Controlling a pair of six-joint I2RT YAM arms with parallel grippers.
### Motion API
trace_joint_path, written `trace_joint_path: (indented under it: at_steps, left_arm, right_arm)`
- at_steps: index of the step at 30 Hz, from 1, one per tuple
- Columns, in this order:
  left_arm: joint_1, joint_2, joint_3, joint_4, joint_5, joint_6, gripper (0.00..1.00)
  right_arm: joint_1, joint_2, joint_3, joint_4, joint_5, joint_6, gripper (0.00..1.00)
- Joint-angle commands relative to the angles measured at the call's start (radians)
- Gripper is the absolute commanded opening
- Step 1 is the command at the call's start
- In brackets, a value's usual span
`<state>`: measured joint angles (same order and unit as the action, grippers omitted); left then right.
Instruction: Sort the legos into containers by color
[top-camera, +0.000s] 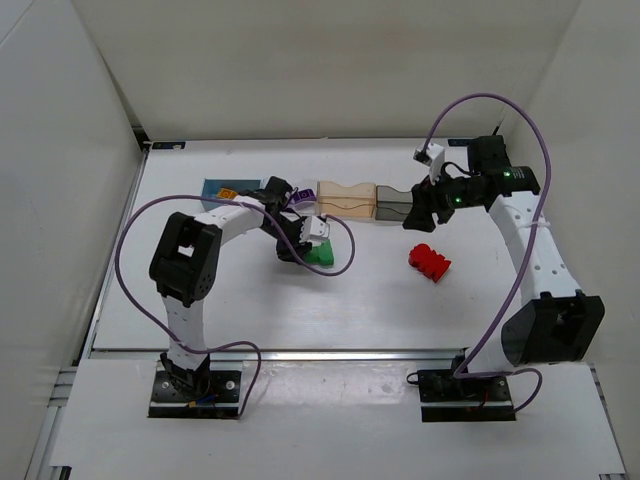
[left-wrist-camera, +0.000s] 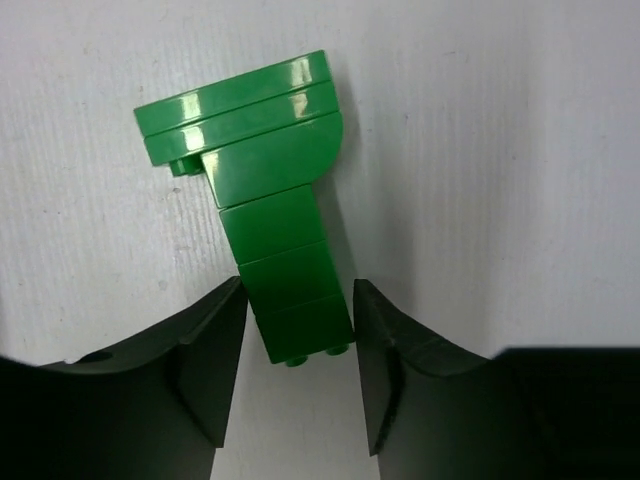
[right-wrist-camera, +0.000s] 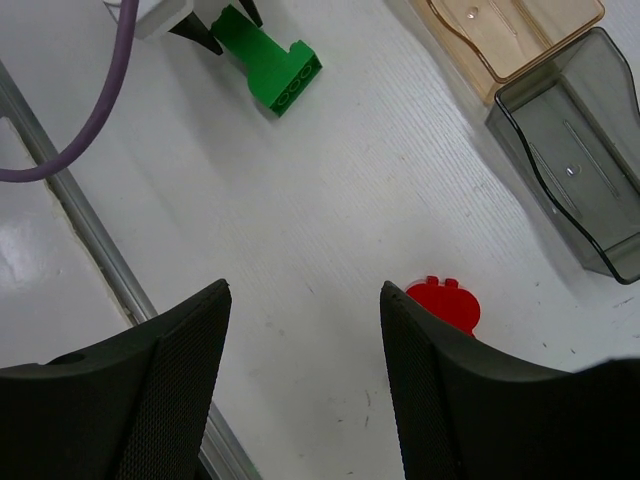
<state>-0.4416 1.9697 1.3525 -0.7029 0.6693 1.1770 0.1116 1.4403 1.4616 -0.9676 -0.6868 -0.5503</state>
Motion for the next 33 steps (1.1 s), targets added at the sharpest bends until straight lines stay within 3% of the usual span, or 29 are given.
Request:
trace_joint_path:
  at_steps: [1, 10, 17, 23, 33]
  left_arm:
    - [-0.008, 0.003, 0.049, 0.008, -0.017, -0.037, 0.56]
    - [-0.006, -0.031, 0.037, 0.045, -0.054, -0.114, 0.34]
    - [0.01, -0.146, 0.048, 0.106, 0.056, -0.301, 0.33]
    - [0.011, -0.238, 0.086, 0.131, 0.185, -0.471, 0.33]
    - [0.004, -0.311, 0.086, 0.111, 0.25, -0.505, 0.32]
  right_arm:
    - [-0.003, 0.008, 0.003, 0.033, -0.023, 0.018, 0.66]
    - [0.025, 0.025, -0.009, 0.118, -0.055, -0.002, 0.71]
    - [0.095, 0.09, -0.015, 0.211, -0.213, -0.036, 0.76]
    - [0.164, 0.184, 0.04, 0.236, -0.246, -0.079, 0.78]
    - [0.237, 0.288, 0.154, 0.259, -0.275, -0.102, 0.79]
